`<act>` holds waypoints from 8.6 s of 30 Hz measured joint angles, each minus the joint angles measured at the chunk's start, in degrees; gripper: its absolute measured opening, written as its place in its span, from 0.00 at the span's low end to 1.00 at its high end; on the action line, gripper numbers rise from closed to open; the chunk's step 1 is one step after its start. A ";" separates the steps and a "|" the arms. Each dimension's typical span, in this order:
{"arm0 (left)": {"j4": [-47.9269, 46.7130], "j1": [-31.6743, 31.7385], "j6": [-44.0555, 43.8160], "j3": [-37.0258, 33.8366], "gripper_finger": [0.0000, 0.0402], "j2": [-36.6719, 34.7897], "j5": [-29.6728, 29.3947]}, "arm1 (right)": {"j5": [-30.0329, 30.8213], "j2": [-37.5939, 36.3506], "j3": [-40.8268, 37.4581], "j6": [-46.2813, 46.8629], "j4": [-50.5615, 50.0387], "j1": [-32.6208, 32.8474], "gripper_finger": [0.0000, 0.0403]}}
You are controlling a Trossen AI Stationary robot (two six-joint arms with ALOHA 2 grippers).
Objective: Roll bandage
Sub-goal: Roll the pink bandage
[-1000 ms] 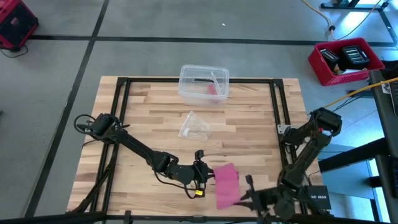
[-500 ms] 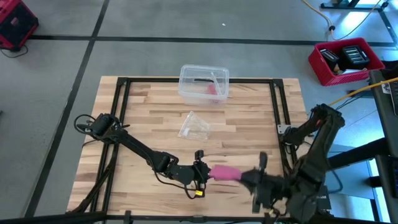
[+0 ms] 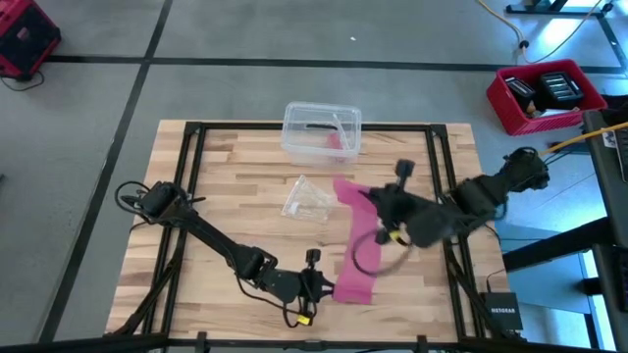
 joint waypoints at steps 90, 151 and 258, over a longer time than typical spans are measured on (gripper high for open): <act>-1.08 0.24 1.46 3.34 0.05 -15.39 -5.51 | -14.67 5.75 -59.36 16.37 90.30 12.35 0.33; -3.55 0.13 4.76 3.32 0.05 -19.21 -9.86 | -4.45 11.19 -59.23 10.68 93.99 16.82 0.56; 0.23 8.05 24.59 -8.11 0.05 -14.16 -21.78 | -15.96 10.69 0.46 -7.63 49.06 18.88 0.01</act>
